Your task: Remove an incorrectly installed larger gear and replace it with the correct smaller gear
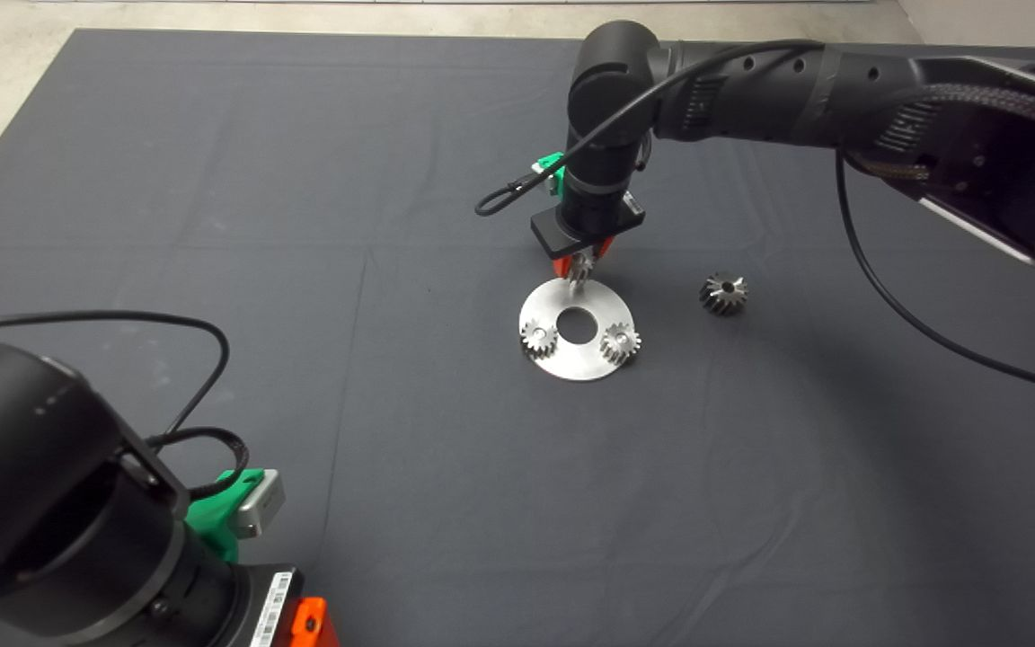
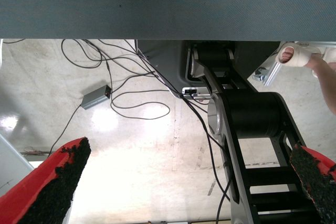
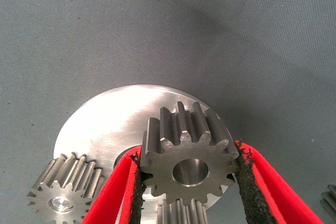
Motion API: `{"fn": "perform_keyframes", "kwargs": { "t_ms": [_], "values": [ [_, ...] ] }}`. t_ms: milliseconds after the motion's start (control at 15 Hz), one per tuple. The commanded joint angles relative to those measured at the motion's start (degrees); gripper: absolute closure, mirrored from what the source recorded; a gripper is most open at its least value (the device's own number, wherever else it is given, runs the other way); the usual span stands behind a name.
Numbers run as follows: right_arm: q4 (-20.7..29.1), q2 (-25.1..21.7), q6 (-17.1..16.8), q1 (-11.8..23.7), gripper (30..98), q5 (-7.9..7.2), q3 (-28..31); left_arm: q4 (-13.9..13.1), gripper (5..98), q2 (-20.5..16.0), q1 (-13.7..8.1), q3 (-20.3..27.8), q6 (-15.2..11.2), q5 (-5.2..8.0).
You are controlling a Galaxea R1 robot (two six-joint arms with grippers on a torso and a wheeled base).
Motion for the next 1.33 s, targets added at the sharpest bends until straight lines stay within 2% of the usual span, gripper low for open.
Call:
{"fn": "perform_keyframes", "kwargs": {
  "t_ms": [0,1267],
  "values": [
    [1.4,0.12,-0.63,1.65,88.1,-5.71,-0.56,-1.12,5.5,-0.06,-0.28,0.77,-0.42,0.16],
    [3.51,0.21,-1.34,1.21,88.1,-6.15,-1.0,-1.12,5.5,-0.06,-0.19,0.77,-0.42,0.16]
  ]
}}
